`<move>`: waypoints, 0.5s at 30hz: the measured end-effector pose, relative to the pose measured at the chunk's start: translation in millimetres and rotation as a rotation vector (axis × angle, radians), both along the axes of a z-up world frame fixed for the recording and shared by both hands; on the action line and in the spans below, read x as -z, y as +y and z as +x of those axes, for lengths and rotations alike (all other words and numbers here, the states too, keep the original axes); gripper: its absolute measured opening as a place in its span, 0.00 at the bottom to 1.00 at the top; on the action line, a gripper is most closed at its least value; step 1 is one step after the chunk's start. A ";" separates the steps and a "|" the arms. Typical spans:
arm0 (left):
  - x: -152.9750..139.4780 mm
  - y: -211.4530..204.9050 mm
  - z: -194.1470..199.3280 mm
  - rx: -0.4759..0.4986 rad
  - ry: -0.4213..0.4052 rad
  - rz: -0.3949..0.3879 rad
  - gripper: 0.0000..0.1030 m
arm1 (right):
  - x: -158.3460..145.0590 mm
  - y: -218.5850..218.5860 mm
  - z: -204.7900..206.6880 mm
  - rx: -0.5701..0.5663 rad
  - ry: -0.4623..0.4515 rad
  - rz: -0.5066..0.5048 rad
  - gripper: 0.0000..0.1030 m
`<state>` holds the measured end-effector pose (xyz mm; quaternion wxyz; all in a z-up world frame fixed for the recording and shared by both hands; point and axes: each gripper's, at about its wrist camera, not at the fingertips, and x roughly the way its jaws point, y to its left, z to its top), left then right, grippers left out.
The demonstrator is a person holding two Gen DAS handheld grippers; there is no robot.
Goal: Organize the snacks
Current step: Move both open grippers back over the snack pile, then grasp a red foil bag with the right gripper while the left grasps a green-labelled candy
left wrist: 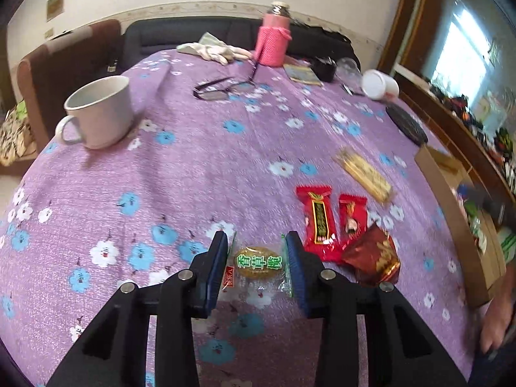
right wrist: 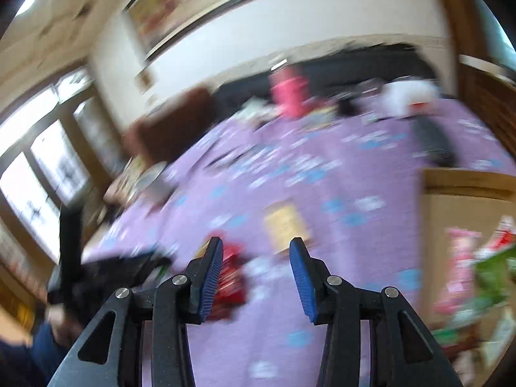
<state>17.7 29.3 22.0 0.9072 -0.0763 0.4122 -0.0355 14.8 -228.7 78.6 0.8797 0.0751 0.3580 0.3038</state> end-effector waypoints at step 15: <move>-2.6 -4.9 -1.5 0.028 -0.009 -0.021 0.35 | 55.6 80.0 -8.4 -0.150 0.116 -0.190 0.37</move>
